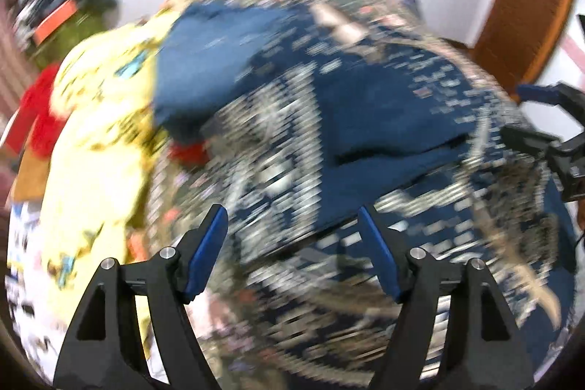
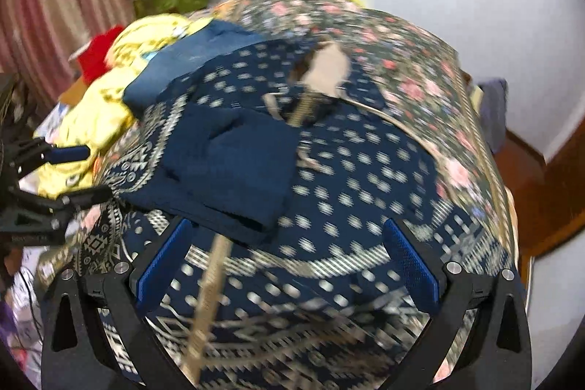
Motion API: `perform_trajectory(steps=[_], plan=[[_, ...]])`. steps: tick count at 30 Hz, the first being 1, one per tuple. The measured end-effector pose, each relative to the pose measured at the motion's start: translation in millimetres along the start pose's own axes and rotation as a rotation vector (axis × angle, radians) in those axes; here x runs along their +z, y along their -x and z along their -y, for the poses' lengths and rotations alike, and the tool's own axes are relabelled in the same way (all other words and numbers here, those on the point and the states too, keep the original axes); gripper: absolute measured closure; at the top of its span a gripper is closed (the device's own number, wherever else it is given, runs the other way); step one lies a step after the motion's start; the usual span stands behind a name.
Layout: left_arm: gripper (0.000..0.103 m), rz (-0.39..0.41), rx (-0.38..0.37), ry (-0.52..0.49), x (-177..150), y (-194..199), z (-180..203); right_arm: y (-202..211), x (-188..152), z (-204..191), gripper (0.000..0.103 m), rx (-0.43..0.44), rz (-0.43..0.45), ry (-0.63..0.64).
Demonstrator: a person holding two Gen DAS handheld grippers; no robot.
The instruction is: Fold large clothes
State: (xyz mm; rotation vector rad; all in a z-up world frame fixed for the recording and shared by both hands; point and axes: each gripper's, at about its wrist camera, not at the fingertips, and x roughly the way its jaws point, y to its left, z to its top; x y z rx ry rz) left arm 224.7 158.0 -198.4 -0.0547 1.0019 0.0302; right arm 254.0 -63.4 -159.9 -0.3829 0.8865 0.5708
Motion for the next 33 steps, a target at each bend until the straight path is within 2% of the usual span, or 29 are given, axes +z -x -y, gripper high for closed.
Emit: perform_trajectory(steps=[6, 10, 12, 15, 17, 19, 20, 21, 22, 25, 33], plan=[[0.03, -0.092, -0.005, 0.107, -39.6, -28.8, -41.0, -37.1, 16.3, -42.1, 0.004, 0.019, -0.046, 0.121], [0.03, -0.139, -0.04, 0.18, -53.0, -50.4, -56.0, -63.7, 26.6, -57.2, 0.014, 0.059, -0.114, 0.144], [0.03, -0.151, -0.069, 0.215, -53.0, -60.5, -59.3, -77.3, 29.0, -64.6, 0.017, 0.044, -0.142, 0.172], [0.03, -0.138, -0.112, 0.254, -50.5, -69.5, -59.5, -95.4, 28.1, -74.3, 0.028, -0.004, -0.174, 0.217], [0.031, -0.123, -0.121, 0.26, -47.3, -73.1, -56.6, -100.2, 27.2, -75.5, 0.04, -0.056, -0.144, 0.236], [0.032, -0.096, -0.106, 0.256, -43.8, -73.8, -52.7, -98.4, 28.5, -73.6, 0.059, -0.081, -0.113, 0.23], [0.038, -0.078, -0.093, 0.255, -41.6, -73.0, -50.7, -94.8, 29.6, -70.7, 0.065, -0.076, -0.097, 0.215], [0.042, -0.063, -0.083, 0.254, -39.7, -72.0, -49.0, -91.5, 31.1, -68.4, 0.077, -0.075, -0.086, 0.2], [0.046, -0.056, -0.075, 0.257, -38.0, -71.0, -47.3, -86.0, 32.8, -63.8, 0.086, -0.07, -0.072, 0.179], [0.058, -0.037, -0.068, 0.27, -33.1, -71.1, -47.7, -63.1, 40.6, -45.7, 0.088, -0.063, -0.01, 0.114], [0.058, -0.054, -0.008, 0.264, -26.0, -75.4, -42.3, 17.0, 69.3, 36.9, 0.091, -0.067, 0.183, -0.085]])
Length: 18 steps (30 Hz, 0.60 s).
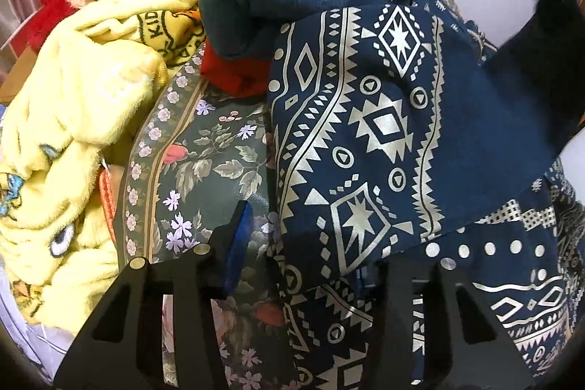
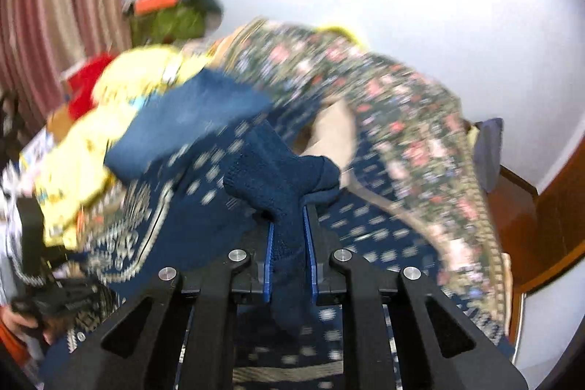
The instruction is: Fold large clothes
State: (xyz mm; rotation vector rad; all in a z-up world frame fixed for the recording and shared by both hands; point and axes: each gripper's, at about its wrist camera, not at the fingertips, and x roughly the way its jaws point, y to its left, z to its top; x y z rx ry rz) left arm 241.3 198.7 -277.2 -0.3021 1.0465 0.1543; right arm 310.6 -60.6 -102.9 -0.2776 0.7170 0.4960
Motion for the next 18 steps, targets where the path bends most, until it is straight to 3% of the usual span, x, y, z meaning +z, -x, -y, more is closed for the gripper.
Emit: perform_trajectory(steps=[3, 8, 12, 18], plan=[[0.057, 0.0, 0.037, 0.0, -5.3, 3.7, 4.6, 20.9, 7.9, 32.9, 0.094, -0.012, 0.049, -0.081], [0.046, 0.02, 0.116, 0.011, -8.7, 8.5, 13.8, 35.6, -5.8, 69.7, 0.094, -0.028, 0.069, -0.169], [0.044, 0.068, 0.196, 0.046, -6.4, 20.4, 10.2, 17.7, -30.1, 83.1, 0.095, -0.01, -0.008, -0.216], [0.04, 0.128, 0.255, 0.083, -9.1, 43.5, 3.1, -22.5, -81.7, 104.0, 0.095, 0.04, -0.178, -0.297]])
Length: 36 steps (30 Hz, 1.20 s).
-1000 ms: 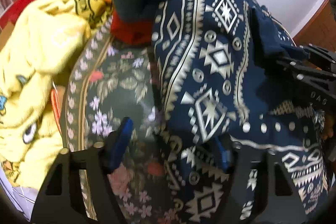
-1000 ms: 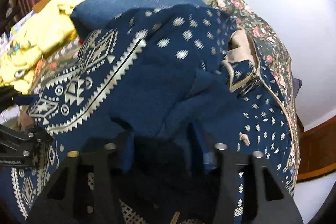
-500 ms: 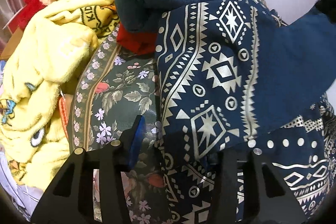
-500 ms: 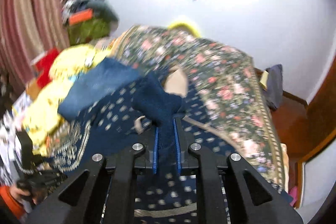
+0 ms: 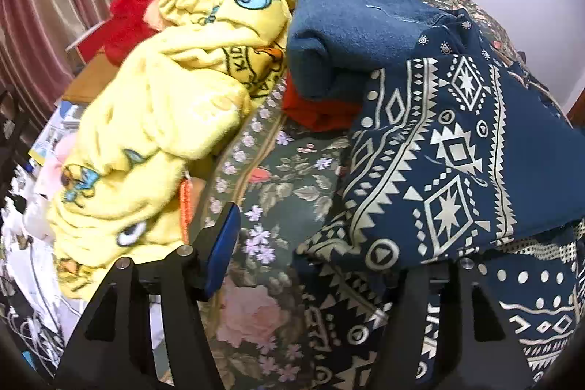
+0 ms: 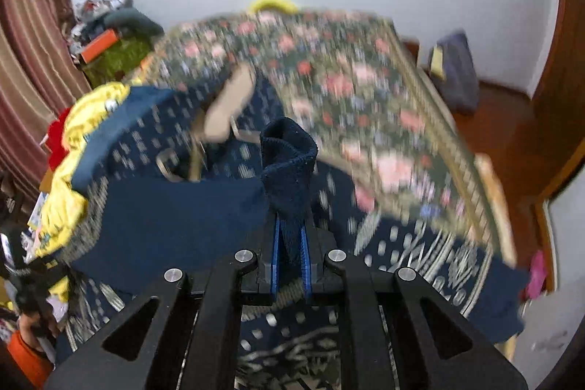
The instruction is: Fold large clothes
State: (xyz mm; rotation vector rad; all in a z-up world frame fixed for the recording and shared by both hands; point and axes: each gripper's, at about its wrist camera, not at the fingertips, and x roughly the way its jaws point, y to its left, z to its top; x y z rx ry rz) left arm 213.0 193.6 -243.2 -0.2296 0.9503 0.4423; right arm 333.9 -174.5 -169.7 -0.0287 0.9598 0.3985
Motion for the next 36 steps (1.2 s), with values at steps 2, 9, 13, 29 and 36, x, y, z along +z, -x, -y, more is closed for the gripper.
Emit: perform_trajectory(steps=[2, 9, 13, 29, 36], plan=[[0.039, -0.012, 0.008, -0.027, -1.0, -1.7, 1.3, -10.6, -12.1, 10.9, 0.095, 0.02, -0.055, -0.025], [0.033, -0.068, 0.015, -0.079, -4.2, -22.7, -1.6, -29.1, -37.8, 32.5, 0.094, 0.084, -0.171, -0.082], [0.033, -0.089, 0.01, -0.14, -7.9, -20.6, -1.8, -22.4, -37.8, 37.2, 0.091, 0.074, -0.166, -0.08], [0.027, 0.071, -0.124, -0.306, 29.8, 76.4, 38.5, 65.7, -21.5, 53.0, 0.039, -0.124, 0.035, 0.006], [0.021, 0.139, -0.265, -0.341, 60.8, 99.2, 99.4, 109.6, -22.9, 87.7, 0.023, -0.129, 0.135, -0.1]])
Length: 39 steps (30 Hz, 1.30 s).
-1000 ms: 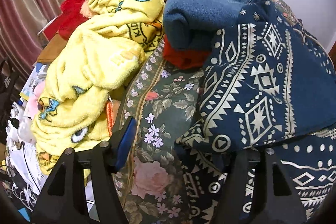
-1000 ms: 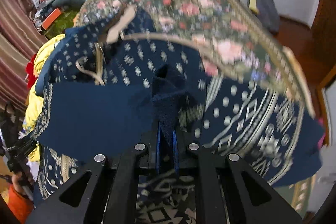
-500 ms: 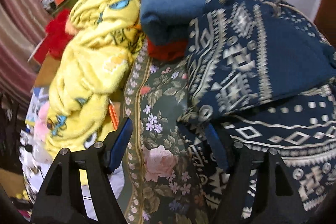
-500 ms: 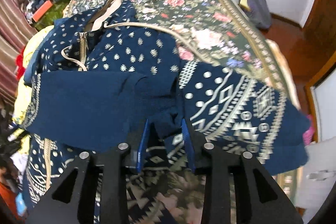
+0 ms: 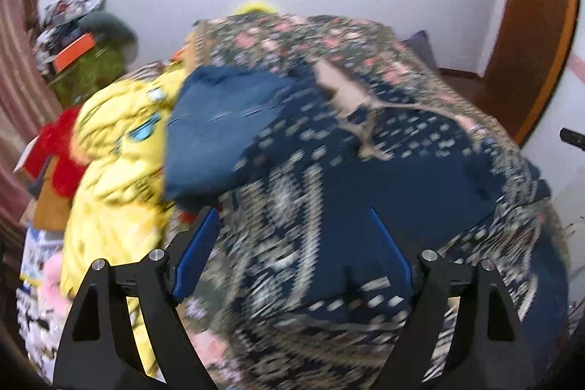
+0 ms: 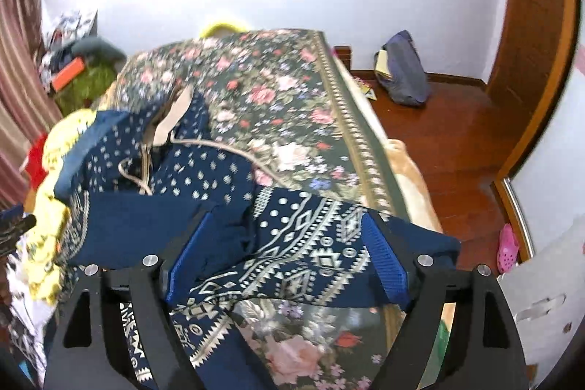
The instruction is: Fold large clothes
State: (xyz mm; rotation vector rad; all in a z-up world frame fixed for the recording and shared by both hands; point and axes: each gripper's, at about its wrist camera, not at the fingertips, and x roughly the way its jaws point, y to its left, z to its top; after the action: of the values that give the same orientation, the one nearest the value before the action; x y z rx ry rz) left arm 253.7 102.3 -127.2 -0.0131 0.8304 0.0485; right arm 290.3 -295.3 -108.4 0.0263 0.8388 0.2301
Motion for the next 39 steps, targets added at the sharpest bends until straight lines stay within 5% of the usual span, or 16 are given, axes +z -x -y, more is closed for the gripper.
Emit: perform_trajectory(steps=[9, 15, 20, 29, 32, 34, 36, 39], plan=[[0.021, -0.056, -0.115, -0.078, 20.9, -46.4, 73.4, -23.3, -42.3, 67.1, 0.022, -0.018, -0.134, -0.19], [0.021, -0.137, -0.156, -0.097, 8.8, -79.5, 100.0, -54.5, -79.5, 121.9, 0.022, 0.032, -0.242, -0.458], [0.021, -0.186, -0.161, -0.083, 1.4, -99.1, 107.3, -73.7, -88.9, 156.5, 0.022, 0.055, -0.245, -0.633], [0.021, -0.22, -0.148, -0.065, -7.7, -115.3, 106.2, -100.5, -85.4, 174.8, 0.022, 0.05, -0.211, -0.752], [0.021, -0.219, -0.145, -0.056, -7.9, -115.2, 103.5, -98.2, -77.2, 170.2, 0.046, 0.007, -0.188, -0.712], [0.021, -0.213, -0.145, -0.049, -7.2, -112.4, 100.8, -92.7, -71.2, 167.7, 0.075, 0.007, -0.17, -0.698], [0.021, -0.204, -0.149, -0.04, -6.3, -108.0, 97.5, -86.4, -63.3, 165.3, 0.087, 0.006, -0.153, -0.687], [0.021, -0.182, -0.153, -0.029, -4.2, -97.3, 91.6, -70.6, -41.3, 152.2, 0.091, -0.008, -0.103, -0.617]])
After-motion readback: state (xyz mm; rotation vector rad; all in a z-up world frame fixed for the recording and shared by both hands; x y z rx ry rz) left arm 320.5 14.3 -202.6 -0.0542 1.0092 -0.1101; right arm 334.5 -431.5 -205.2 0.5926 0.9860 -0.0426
